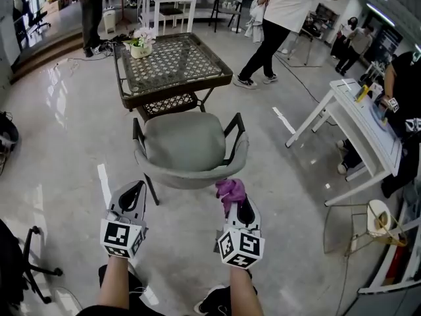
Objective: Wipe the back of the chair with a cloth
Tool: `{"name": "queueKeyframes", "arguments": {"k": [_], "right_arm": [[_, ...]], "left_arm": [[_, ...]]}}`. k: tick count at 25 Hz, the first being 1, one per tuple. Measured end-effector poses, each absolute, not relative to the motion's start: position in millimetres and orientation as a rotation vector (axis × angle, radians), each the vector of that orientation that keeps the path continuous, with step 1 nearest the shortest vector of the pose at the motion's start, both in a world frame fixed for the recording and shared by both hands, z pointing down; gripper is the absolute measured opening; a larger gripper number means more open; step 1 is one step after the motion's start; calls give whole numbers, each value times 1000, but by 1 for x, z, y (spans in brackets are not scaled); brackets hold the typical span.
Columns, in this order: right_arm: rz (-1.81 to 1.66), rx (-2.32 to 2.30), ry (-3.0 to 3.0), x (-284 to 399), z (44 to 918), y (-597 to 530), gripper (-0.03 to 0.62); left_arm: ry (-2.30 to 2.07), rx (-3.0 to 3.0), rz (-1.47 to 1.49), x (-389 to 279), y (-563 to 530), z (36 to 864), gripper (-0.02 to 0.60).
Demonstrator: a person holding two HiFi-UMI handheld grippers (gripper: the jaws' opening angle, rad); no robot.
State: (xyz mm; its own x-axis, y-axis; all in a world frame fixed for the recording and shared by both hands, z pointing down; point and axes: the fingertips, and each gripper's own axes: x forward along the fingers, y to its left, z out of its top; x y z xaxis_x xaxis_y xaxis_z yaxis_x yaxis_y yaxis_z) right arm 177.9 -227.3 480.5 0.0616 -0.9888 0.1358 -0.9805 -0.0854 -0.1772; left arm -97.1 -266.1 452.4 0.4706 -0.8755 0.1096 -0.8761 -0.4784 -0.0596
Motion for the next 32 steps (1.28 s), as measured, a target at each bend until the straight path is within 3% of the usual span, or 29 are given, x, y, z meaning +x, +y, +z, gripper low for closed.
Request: {"name": "queueKeyframes", "arguments": {"k": [32], "right_arm": [[-281,-2242,2116,154,169,-164,78]], "left_arm": [[-1558,2764,157,-112,-215,136,9]]}}
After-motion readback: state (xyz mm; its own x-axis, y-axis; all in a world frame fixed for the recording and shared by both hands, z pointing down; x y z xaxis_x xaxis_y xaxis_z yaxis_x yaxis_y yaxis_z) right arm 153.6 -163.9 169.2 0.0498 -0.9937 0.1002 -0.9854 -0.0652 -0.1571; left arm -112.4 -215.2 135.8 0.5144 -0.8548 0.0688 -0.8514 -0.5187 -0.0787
